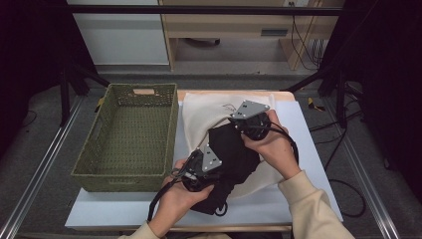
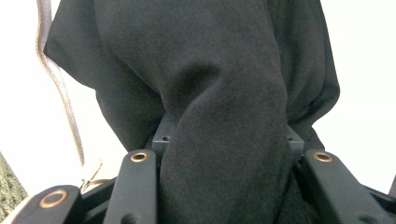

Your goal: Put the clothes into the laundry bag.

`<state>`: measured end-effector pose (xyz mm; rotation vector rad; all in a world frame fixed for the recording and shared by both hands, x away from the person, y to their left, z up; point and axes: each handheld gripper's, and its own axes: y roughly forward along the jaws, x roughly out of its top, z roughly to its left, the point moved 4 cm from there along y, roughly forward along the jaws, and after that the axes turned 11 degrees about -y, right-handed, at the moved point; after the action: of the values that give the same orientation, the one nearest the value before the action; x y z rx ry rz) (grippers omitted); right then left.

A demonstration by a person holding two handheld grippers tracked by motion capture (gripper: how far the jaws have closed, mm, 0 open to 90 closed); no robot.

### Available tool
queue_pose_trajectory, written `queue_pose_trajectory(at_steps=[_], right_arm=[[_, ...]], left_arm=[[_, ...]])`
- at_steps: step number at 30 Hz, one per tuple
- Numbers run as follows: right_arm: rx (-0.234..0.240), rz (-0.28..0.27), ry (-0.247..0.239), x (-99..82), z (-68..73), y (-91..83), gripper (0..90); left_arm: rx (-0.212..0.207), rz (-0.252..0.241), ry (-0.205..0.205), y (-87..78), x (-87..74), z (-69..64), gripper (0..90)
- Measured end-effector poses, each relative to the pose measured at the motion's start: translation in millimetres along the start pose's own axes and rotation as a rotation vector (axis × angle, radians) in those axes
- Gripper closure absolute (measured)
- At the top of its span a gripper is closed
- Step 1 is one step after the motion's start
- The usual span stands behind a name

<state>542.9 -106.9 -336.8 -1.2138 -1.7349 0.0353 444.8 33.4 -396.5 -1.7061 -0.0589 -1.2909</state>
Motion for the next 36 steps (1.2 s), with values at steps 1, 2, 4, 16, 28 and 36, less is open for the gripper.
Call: queue_pose_trajectory(at_steps=[1, 2, 4, 16, 28, 36], right_arm=[[0.0, 0.0, 0.0, 0.0, 0.0, 0.0, 86.7], [0.003, 0.0, 0.002, -0.6, 0.5, 0.1, 86.7], [0.004, 0.002, 0.0, -1.9, 1.8, 1.1, 86.7], [0.004, 0.002, 0.002, -2.2, 1.8, 1.7, 86.7], [0.006, 0.003, -0.003, -2.5, 2.2, -1.9, 86.8], [0.007, -0.004, -0.004, 0.3, 0.7, -3.4, 86.9]], left_arm=[[0.003, 0.002, 0.0, 0.9, 0.2, 0.4, 56.1], [0.006, -0.001, -0.002, 2.7, 0.6, 0.7, 56.1], [0.011, -0.002, -0.007, 4.8, 1.3, 2.0, 56.1], [0.043, -0.006, -0.012, 14.7, 7.3, 8.5, 56.1], [0.058, -0.006, -0.036, 13.5, 6.5, 14.3, 56.0], [0.077, 0.02, -0.072, 32.0, 2.8, 22.6, 55.8]])
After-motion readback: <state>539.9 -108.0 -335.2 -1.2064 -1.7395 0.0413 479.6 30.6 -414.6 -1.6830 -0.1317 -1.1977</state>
